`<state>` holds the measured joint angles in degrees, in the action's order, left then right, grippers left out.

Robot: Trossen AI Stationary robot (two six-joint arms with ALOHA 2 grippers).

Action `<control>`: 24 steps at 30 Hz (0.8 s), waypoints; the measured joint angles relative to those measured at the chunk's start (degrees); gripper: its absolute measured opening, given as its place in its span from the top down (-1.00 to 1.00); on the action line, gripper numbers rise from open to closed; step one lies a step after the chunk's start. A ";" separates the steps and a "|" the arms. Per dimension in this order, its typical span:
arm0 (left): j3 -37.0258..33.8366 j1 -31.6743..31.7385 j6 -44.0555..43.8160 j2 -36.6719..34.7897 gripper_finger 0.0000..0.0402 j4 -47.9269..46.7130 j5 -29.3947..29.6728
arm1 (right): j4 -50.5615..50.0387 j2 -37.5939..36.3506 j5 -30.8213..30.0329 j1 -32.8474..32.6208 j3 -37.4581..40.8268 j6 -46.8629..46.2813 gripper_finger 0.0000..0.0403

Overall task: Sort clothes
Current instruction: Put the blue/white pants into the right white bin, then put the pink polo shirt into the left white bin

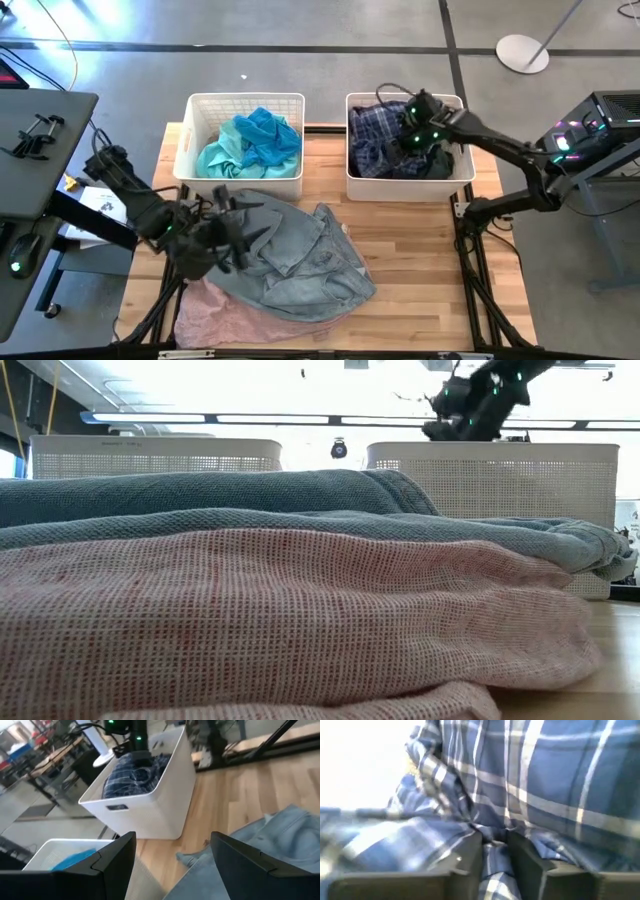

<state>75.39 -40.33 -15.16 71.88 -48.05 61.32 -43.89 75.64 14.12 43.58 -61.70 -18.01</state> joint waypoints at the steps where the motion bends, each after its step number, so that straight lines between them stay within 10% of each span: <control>1: 0.08 -1.14 -0.21 0.00 -0.23 -0.04 1.12 | -2.78 0.00 -1.06 0.00 -2.30 -0.01 0.49; 9: 0.09 -5.84 -3.19 -0.04 -0.23 -0.68 1.86 | -20.63 0.00 -3.84 -0.32 -23.86 -4.14 -0.14; 16: 0.09 -7.97 -5.02 0.99 -0.23 -7.38 -10.54 | -21.32 -2.13 -22.96 -13.73 -41.15 -3.39 -0.20; 24: -0.89 -8.05 -12.80 7.55 -0.23 -7.59 -20.61 | -16.38 -4.08 -45.74 -45.33 -28.05 -9.27 -0.20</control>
<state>74.50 -48.38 -27.96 79.43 -55.64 40.71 -60.27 71.56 -31.62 -1.75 -89.75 -27.28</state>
